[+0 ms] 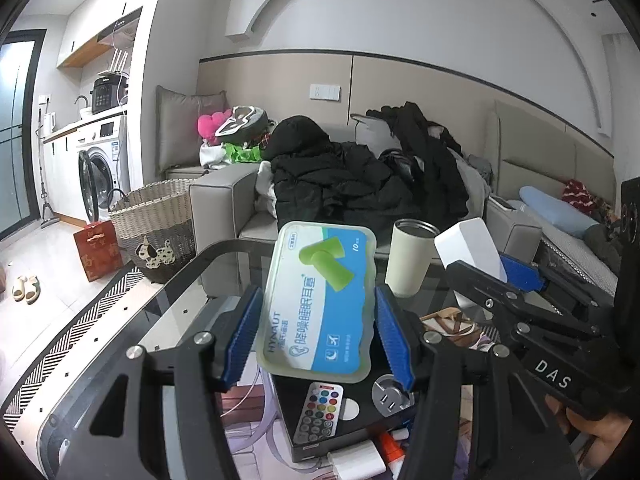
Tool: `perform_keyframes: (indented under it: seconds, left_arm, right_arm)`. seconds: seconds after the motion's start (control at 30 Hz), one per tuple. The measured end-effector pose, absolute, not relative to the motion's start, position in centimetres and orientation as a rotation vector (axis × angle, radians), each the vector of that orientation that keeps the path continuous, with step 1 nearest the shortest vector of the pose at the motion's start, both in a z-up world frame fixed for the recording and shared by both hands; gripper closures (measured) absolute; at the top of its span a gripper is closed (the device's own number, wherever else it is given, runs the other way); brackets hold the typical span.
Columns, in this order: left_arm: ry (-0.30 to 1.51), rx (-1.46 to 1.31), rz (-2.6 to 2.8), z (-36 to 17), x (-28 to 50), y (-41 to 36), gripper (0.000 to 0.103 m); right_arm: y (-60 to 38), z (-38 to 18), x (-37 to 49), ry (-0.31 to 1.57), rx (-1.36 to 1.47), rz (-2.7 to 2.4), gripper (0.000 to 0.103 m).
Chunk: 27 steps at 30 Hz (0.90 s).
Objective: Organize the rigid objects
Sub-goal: 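Lift the earplug case and charger and carry both over the black box, then lower the earplug case into the box and open the left tool while the right tool lowers the charger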
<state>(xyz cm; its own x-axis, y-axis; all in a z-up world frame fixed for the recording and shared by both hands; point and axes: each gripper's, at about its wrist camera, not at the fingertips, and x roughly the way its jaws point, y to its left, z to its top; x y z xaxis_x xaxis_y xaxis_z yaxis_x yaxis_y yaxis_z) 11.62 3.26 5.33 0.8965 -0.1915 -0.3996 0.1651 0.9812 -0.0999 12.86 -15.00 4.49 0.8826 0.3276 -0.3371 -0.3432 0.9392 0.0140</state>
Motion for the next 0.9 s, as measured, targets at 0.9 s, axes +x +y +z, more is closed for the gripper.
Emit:
perform_keyframes:
  seconds: [0.9]
  left_arm:
    - [0.586, -0.043, -0.191, 1.7, 13.8, 2.4, 0.047]
  right_arm:
    - [-14.5, 0.4, 16.2, 0.564, -0.072, 0.344, 0.058]
